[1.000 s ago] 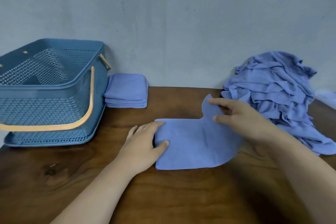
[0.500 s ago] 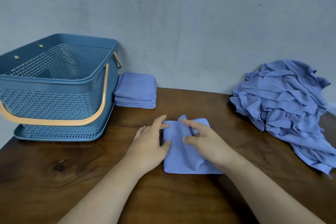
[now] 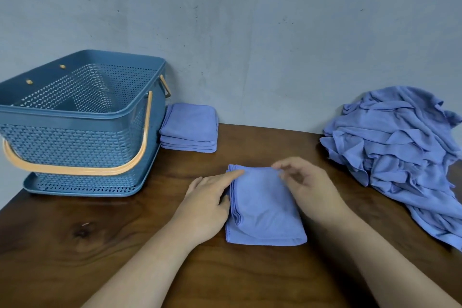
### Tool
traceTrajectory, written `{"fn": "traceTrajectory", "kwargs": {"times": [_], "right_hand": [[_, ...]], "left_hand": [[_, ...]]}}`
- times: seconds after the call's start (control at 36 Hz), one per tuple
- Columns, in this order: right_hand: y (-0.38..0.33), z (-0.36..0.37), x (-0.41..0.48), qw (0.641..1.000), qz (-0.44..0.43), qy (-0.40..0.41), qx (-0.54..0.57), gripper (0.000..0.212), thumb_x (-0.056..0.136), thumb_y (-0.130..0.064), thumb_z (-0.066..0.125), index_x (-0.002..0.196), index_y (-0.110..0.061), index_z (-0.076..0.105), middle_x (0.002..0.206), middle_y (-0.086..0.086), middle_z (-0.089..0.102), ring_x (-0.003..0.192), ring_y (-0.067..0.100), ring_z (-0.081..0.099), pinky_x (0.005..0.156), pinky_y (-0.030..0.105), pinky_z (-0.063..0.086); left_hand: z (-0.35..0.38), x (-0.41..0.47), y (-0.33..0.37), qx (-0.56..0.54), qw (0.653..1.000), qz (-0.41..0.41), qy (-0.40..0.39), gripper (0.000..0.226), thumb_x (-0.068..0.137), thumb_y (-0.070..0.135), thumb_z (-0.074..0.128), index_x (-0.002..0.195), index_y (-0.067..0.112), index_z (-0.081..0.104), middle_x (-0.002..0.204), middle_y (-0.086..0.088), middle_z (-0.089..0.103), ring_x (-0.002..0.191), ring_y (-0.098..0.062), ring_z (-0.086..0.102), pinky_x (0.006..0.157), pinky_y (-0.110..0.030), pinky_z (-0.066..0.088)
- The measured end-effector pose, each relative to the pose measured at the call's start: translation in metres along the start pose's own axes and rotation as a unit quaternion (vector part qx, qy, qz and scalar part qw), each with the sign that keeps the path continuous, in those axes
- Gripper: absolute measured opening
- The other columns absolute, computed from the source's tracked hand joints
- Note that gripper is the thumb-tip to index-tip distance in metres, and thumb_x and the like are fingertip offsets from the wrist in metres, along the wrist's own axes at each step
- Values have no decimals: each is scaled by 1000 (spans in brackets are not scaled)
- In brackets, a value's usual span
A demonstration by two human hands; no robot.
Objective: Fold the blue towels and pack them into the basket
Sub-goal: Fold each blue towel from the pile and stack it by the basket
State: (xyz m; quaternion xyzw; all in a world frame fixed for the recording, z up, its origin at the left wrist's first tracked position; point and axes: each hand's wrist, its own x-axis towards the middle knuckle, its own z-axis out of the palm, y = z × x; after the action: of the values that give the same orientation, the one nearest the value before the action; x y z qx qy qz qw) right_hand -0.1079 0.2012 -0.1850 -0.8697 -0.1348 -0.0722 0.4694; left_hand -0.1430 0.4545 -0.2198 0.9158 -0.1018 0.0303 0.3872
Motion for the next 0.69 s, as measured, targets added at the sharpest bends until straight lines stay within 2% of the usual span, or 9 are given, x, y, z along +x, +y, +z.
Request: {"fn": "traceTrajectory", "kwargs": {"times": [0.08,0.17,0.22,0.31,0.44,0.5,0.56,0.64,0.69], "right_hand": [[30,6,-5,988,-68,-48,-134,29,101,-11,66,115,-35,74,119,-22,69,118,10,62,101,30,50],[37,7,-8,982,-78,-79,-152,28,102,-31,68,129,-39,70,135,-30,60,134,5,49,112,23,39],[35,8,-10,979,-67,-97,-164,39,99,-46,68,138,-43,64,144,-34,51,143,1,40,118,23,35],[32,9,-16,969,-62,-136,-198,61,92,-69,64,149,-50,51,156,-36,35,152,-4,25,124,28,29],[22,7,-22,943,-53,-217,-248,86,83,-87,57,159,-61,24,169,-36,-1,156,-8,-13,132,41,8],[20,7,-22,934,-49,-240,-262,90,82,-89,54,159,-64,15,169,-35,-13,153,-9,-24,132,46,1],[19,8,-22,929,-44,-251,-270,92,81,-91,53,157,-67,9,167,-35,-20,151,-8,-30,131,48,-2],[16,9,-22,924,-41,-257,-280,96,77,-94,51,155,-71,-1,167,-32,-25,150,-7,-33,131,49,-1],[14,8,-21,919,-37,-270,-286,100,76,-96,51,153,-71,-6,167,-30,-27,149,-7,-34,131,49,-1]], "left_hand": [[1,0,0,20,1000,-6,2,56,108,16,44,154,49,41,146,31,39,119,19,18,130,-30,12],[4,2,-3,35,999,3,5,54,108,17,43,153,45,44,155,28,38,143,8,21,129,-26,11],[6,4,-7,46,999,8,7,53,108,16,44,153,44,45,158,29,36,151,4,20,128,-25,12],[8,5,-11,46,999,4,8,54,107,13,44,151,43,48,155,30,38,151,2,22,126,-22,14],[10,6,-11,-22,999,-9,47,46,109,12,44,142,42,55,155,28,39,151,8,21,129,-29,21],[8,4,-6,-48,997,3,68,39,111,19,46,138,45,55,157,30,36,151,12,17,128,-26,19],[6,1,2,-28,997,51,52,34,111,33,46,142,45,53,160,34,32,153,13,11,127,-27,14],[8,-3,9,48,991,124,-21,44,109,51,41,152,45,46,164,33,30,156,10,5,129,-33,3],[9,-4,8,87,989,103,-61,56,107,60,39,160,43,34,167,33,23,154,15,-2,132,-39,0]]}}
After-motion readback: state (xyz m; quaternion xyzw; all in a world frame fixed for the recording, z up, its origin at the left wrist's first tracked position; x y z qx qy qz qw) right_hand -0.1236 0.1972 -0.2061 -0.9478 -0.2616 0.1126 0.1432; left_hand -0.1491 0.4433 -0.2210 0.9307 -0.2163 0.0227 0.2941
